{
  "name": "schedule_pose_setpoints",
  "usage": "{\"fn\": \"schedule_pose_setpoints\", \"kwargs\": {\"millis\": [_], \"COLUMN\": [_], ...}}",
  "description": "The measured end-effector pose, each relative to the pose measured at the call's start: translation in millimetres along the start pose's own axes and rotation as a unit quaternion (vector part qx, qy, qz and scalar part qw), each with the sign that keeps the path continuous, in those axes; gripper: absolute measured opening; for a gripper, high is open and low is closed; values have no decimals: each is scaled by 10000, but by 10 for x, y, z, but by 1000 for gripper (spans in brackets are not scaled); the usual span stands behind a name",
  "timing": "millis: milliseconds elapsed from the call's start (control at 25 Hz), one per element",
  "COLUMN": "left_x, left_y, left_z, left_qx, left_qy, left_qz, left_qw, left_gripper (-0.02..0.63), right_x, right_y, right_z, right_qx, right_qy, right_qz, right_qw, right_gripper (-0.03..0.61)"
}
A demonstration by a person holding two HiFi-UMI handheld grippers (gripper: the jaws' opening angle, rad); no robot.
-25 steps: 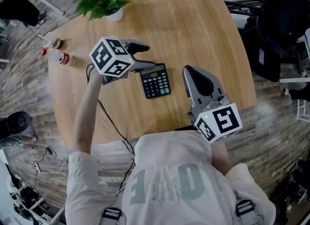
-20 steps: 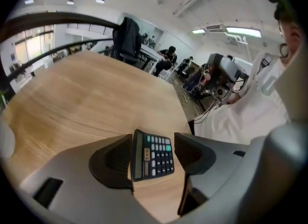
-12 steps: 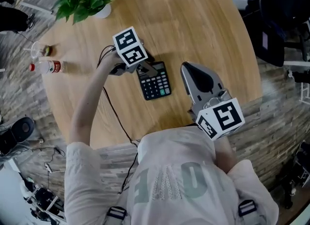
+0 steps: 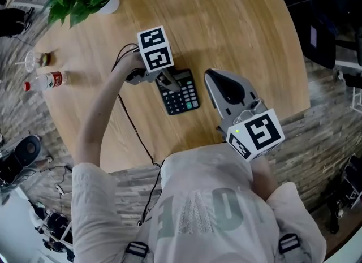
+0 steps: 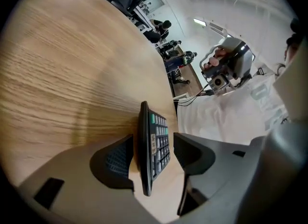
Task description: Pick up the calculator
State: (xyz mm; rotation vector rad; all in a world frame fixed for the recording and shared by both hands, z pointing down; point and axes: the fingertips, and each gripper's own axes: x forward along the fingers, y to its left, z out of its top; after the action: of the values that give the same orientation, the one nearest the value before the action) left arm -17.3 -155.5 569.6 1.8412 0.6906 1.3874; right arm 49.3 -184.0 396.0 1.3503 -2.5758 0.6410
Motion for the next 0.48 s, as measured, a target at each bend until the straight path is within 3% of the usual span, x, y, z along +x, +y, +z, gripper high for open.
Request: {"fn": "schedule_pose_setpoints", "kwargs": {"millis": [280, 480], "left_x": [117, 126], "left_y": [-47, 18], "left_z": [-43, -38], "left_qx": [-174, -249], "left_qy": [200, 282], "left_qz": [-501, -541], "left_qw": [9984, 9978], "left_gripper": [258, 192], "right_x": [127, 139], "right_y": [24, -9], "right_z": [-79, -128], "right_qx": [17, 35], "right_qy": [132, 207], "right_qz": [108, 101], "right_qw": [9999, 9997], "right_gripper": [20, 20]}}
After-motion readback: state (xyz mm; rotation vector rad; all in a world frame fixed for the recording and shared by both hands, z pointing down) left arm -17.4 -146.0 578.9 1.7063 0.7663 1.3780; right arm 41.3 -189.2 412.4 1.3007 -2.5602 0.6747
